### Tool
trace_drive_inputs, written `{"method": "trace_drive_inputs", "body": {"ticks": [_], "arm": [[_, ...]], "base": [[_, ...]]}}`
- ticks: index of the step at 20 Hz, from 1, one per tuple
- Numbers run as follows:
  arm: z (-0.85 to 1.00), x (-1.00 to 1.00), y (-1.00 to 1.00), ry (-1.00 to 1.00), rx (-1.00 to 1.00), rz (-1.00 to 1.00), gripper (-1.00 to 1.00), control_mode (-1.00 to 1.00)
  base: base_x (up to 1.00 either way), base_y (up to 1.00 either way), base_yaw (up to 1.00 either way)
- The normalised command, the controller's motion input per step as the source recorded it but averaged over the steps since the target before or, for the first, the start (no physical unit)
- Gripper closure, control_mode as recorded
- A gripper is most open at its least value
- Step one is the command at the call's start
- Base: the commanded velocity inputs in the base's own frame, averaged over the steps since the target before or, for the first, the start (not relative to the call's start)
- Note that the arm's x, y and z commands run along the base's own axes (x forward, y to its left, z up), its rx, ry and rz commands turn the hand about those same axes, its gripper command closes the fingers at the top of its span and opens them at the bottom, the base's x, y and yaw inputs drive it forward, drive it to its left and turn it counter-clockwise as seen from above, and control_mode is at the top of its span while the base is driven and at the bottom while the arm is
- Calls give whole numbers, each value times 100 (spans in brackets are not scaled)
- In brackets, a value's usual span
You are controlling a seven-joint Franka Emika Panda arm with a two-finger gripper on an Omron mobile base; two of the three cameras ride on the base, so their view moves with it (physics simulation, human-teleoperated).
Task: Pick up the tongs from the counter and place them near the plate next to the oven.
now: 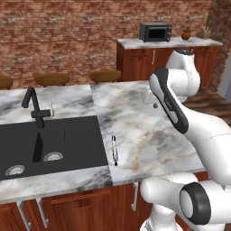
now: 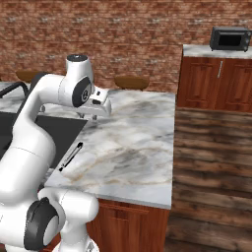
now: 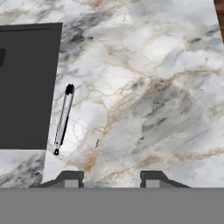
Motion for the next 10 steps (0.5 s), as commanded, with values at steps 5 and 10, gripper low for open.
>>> {"method": "trace_drive_inputs", "body": {"ticks": [5, 10], "arm": [[-27, 0, 1, -1, 0, 0, -100, -100], [-73, 0, 18, -5, 0, 0, -100, -100]], "base": [[0, 0, 0], [0, 0, 0]]}}
